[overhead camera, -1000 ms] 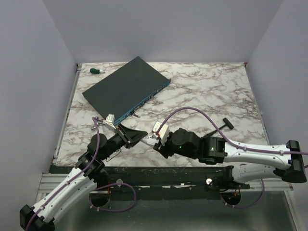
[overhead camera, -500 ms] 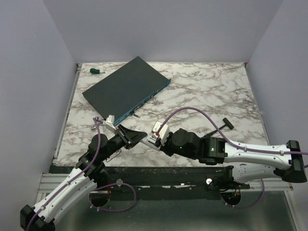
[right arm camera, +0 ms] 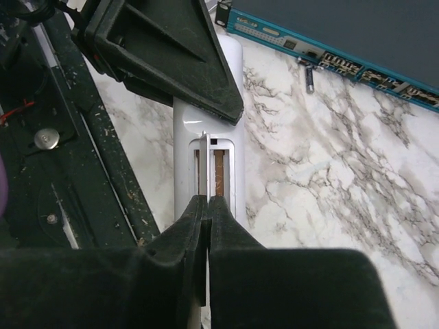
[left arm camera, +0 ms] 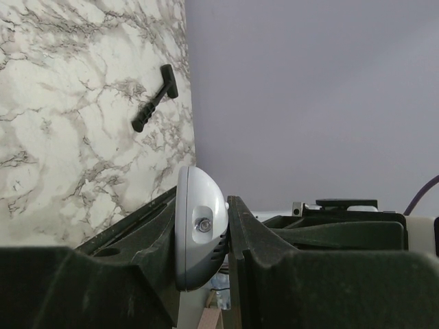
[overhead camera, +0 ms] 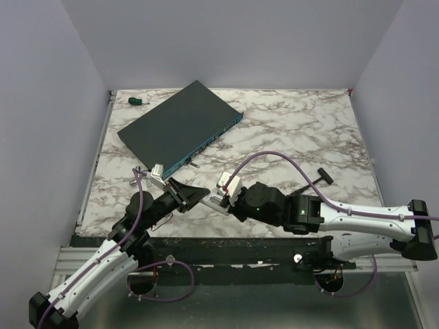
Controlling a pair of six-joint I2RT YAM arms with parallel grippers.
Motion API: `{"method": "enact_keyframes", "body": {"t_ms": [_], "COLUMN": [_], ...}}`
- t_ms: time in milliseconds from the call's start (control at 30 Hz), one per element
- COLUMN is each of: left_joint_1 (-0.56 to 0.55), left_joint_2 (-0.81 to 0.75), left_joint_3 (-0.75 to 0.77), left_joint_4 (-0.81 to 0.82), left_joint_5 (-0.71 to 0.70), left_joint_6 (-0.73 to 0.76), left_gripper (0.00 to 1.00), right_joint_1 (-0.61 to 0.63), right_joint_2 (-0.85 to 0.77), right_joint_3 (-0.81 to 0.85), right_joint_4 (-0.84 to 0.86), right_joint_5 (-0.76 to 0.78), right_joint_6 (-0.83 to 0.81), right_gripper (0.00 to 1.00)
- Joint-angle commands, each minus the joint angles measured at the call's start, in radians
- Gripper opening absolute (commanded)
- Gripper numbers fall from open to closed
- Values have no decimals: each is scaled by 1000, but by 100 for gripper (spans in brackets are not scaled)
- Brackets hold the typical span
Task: Load the batteries into the remote control
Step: Remove the battery cover from the center of the board, then place the battery cover at the center of the board.
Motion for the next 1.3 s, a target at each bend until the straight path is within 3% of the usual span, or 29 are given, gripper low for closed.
{"method": "enact_keyframes", "body": {"t_ms": [0, 300, 467, 600, 800, 1067, 1267], "left_joint_1": [1, 1, 1, 1, 3, 5, 6], "left_joint_2": [-4, 15, -2, -55, -135, -188, -229], "left_joint_3": [5, 26, 55, 102, 197, 224, 231], "left_joint_4": [40, -45, -160, -299, -489, -511, -529], "left_joint_5": [12, 0, -23, -80, -170, -157, -167], "left_joint_6": [-22, 4, 39, 100, 202, 249, 269], "left_gripper": [0, 0, 0, 0, 0, 0, 0], "right_joint_1": [2, 0, -5, -157, -360, -435, -437], "right_joint_2": [-25, -143, -134, 10, 244, 573, 672], "right_joint_3": [-18, -76, -76, -13, 15, 143, 137], "right_joint_4": [43, 171, 95, -144, -209, -284, -264], "right_joint_5": [73, 269, 568, 555, 489, 542, 527], "right_joint_6": [9, 21, 112, 323, 377, 377, 384], "right_gripper": [1, 1, 1, 1, 1, 1, 1]}}
